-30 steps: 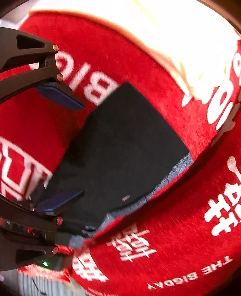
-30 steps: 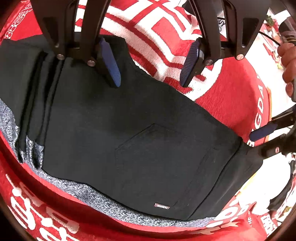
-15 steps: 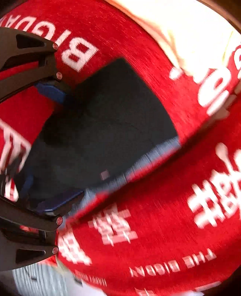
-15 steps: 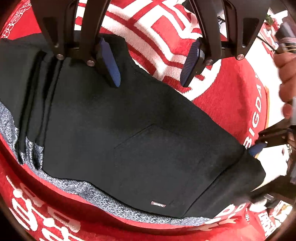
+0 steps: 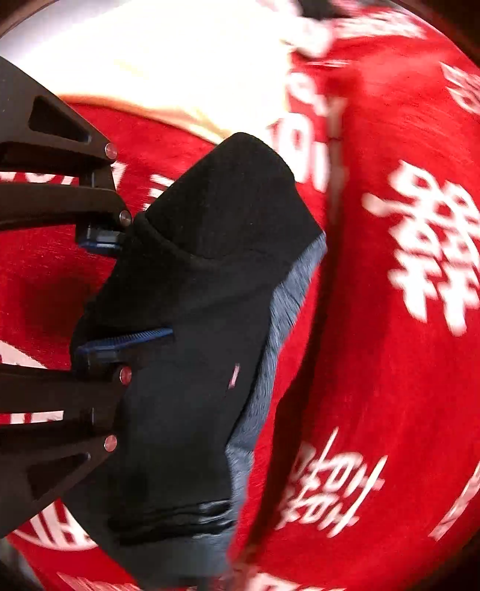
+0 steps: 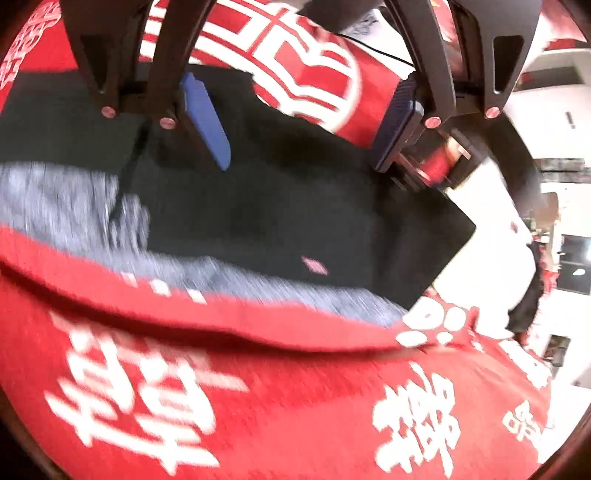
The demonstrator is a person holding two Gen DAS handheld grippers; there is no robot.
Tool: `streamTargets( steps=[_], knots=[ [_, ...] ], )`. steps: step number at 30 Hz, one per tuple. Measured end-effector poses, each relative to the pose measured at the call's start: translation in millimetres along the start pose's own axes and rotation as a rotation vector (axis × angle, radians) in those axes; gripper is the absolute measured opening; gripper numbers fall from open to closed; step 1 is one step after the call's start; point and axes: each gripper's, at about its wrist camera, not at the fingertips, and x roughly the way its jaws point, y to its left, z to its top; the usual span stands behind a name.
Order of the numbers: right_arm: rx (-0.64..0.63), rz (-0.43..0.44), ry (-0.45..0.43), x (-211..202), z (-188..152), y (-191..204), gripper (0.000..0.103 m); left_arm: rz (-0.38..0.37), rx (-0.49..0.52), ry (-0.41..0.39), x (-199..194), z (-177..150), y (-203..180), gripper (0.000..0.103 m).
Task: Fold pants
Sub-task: 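Grasp the pants end with the right gripper and fold it over while the left gripper holds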
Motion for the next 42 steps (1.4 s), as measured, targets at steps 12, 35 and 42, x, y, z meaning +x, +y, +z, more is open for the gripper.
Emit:
streamTargets(
  steps=[12, 35, 42],
  knots=[
    [-0.285, 0.085, 0.336, 76.9, 90.4, 139.4, 0.087, 0.077, 0.149, -0.049, -9.8, -9.9, -13.7, 0.036],
    [-0.072, 0.322, 0.099, -40.5, 36.3, -8.9, 0.018, -0.055, 0.361, -0.171, -104.3, 13.8, -141.0, 0.036],
    [0.090, 0.381, -0.088, -126.8, -17.1, -133.6, 0.020, -0.184, 0.514, -0.181, -129.6, 8.8, -256.2, 0.036]
  ],
)
